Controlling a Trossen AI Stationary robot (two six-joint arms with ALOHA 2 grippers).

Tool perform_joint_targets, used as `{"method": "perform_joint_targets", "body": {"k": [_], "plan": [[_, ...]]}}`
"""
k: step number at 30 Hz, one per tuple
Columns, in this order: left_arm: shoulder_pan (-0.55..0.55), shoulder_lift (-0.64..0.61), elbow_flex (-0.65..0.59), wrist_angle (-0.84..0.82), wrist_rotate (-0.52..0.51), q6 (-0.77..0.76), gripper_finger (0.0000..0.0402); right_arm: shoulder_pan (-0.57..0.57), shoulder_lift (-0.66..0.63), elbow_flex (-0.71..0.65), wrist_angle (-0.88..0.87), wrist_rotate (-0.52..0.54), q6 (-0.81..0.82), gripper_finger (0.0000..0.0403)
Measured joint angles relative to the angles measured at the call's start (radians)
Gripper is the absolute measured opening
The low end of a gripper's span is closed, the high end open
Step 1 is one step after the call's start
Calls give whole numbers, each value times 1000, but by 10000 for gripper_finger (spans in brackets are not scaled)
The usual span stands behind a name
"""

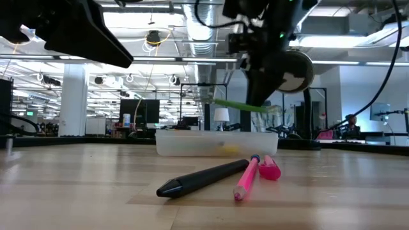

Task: Pick & place school supplies into a supply box
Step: Put the green scissors into the transparent supply box

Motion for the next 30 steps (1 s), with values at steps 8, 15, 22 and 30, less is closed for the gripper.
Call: {"method": "perform_joint_targets", "body": {"k": [8,15,22,30], "plan": [[-1,0,0,-6,0,-15,177,-58,35,2,58,-34,-90,63],[-1,0,0,-25,0,-33,177,-64,71,-1,47,-41,-94,63],[-1,0,0,-32,0,-45,177,-64,115,2,57,-43,-71,64],[-2,0,0,-41,0,-56,177,-64,118,0,45,-44,-59,64]]}}
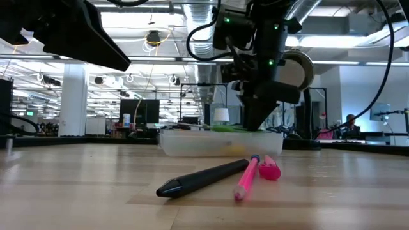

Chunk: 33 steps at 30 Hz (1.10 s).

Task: Pick & place school supplies into a supply box
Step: Put the green scissors into the transparent supply box, then put the black pen into the transparent supply box

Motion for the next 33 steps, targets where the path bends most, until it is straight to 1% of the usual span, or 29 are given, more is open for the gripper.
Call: {"method": "perform_joint_targets", "body": {"k": [6,11,20,23,29,33], "plan": [[0,0,0,0,0,-4,177,2,0,0,-14,-12,8,64],[0,0,0,-1,0,-4,177,2,0,0,-36,-52,9,64],[0,0,0,-1,0,-4,177,9,-1,0,-51,-51,26,68],[0,0,0,-1,0,-3,177,9,-2,0,-51,-51,33,89],[0,0,0,-1,0,-4,177,9,-2,0,-51,-50,36,162],[0,0,0,-1,0,-3,177,9,-2,2,-58,-33,59,197]]}}
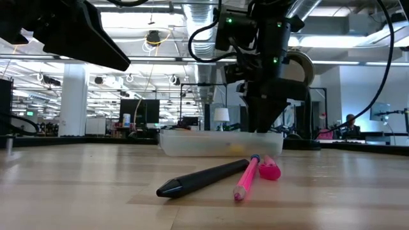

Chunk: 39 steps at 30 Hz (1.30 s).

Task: Pick & place school supplies into a supply box
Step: Put the black pen into the transparent supply box

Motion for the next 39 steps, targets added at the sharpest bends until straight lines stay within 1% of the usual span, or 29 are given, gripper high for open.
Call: {"method": "perform_joint_targets", "body": {"k": [3,7,12,16,20,25,29,32,35,39], "plan": [[0,0,0,0,0,0,177,6,0,26,-37,16,11,208],[0,0,0,0,5,-3,177,27,-30,56,-46,14,7,207],[0,0,0,5,35,-8,177,84,-119,61,-26,13,3,194],[0,0,0,19,61,-8,177,152,-192,62,-13,9,23,185],[1,38,0,104,67,40,177,227,-234,61,-15,9,62,180],[6,136,0,291,153,181,176,322,-240,61,-16,21,132,177],[20,192,0,445,204,276,177,392,-229,61,-19,94,199,177],[32,212,0,552,251,336,177,446,-230,61,-21,156,264,177],[48,233,1,681,341,406,176,511,-229,42,-2,236,322,177],[72,276,1,804,463,474,176,600,-229,-27,21,352,413,177]]}}
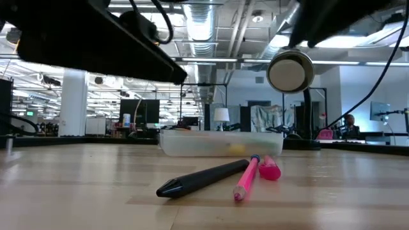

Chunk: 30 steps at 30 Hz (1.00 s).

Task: Pick & place school supplies into a supply box
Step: Put the black pen into the transparent supply box

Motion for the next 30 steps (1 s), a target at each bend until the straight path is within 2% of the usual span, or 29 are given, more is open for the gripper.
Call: {"method": "perform_joint_targets", "body": {"k": [5,11,17,23,30], "plan": [[40,20,0,42,44,16,176,97,0,-104,31,163,157,177],[82,20,1,107,113,32,177,221,0,-214,38,410,368,177],[109,20,1,134,185,102,177,315,1,-302,32,573,534,177],[142,21,1,141,235,102,176,336,0,-318,37,667,559,177],[152,123,55,138,306,132,176,318,0,-318,40,671,559,177]]}}
